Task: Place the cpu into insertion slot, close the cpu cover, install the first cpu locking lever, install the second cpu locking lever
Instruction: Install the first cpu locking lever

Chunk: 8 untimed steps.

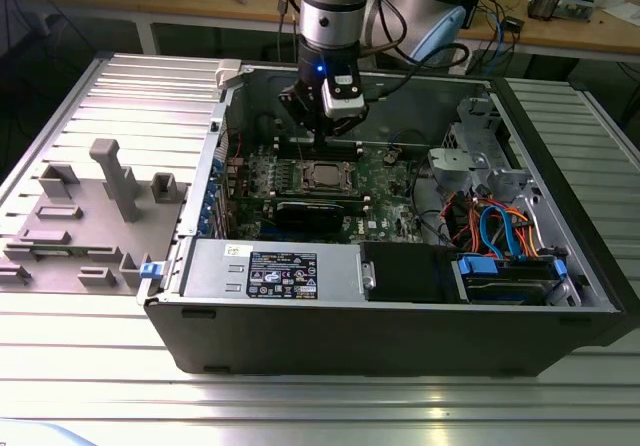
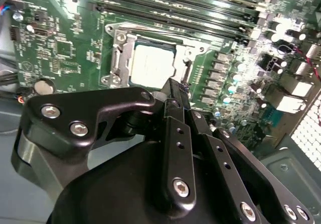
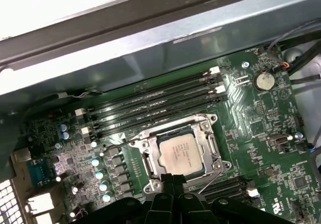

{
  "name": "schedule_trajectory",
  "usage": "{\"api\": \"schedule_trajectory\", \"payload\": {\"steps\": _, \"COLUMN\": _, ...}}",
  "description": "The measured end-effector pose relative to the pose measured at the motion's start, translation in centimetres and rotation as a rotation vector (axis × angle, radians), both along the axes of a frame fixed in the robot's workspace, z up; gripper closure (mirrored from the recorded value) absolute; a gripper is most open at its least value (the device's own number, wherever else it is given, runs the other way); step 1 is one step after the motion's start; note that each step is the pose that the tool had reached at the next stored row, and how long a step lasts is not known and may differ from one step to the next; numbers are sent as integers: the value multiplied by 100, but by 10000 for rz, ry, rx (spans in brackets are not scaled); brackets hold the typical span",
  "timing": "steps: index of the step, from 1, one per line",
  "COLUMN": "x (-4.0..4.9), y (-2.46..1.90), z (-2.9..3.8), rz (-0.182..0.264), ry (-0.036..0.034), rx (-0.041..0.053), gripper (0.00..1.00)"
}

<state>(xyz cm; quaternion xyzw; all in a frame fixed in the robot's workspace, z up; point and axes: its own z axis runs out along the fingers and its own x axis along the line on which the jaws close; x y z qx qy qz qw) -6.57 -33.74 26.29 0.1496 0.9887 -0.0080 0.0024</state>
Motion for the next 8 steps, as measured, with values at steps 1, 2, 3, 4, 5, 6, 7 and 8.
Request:
{"api": "schedule_trajectory", "payload": {"steps": 1, "x": -22, "y": 0, "z": -3, "rz": 3, "ry": -26, "rx": -1, "gripper": 89}}
{"api": "schedule_trajectory", "payload": {"steps": 2, "x": -43, "y": 0, "z": -7, "rz": 5, "ry": -56, "rx": -1, "gripper": 89}}
{"api": "schedule_trajectory", "payload": {"steps": 3, "x": -63, "y": 1, "z": -14, "rz": 33, "ry": -83, "rx": 4, "gripper": 89}}
{"api": "schedule_trajectory", "payload": {"steps": 4, "x": -64, "y": 0, "z": -17, "rz": 287, "ry": -81, "rx": 3, "gripper": 89}}
{"api": "schedule_trajectory", "payload": {"steps": 5, "x": -64, "y": 0, "z": -20, "rz": 516, "ry": -82, "rx": 4, "gripper": 89}}
{"api": "schedule_trajectory", "payload": {"steps": 6, "x": -64, "y": 0, "z": -22, "rz": 723, "ry": -82, "rx": 6, "gripper": 89}}
{"api": "schedule_trajectory", "payload": {"steps": 7, "x": -64, "y": 0, "z": -25, "rz": 972, "ry": -82, "rx": 6, "gripper": 89}}
{"api": "schedule_trajectory", "payload": {"steps": 8, "x": -65, "y": 0, "z": -28, "rz": 1112, "ry": -82, "rx": 7, "gripper": 89}}
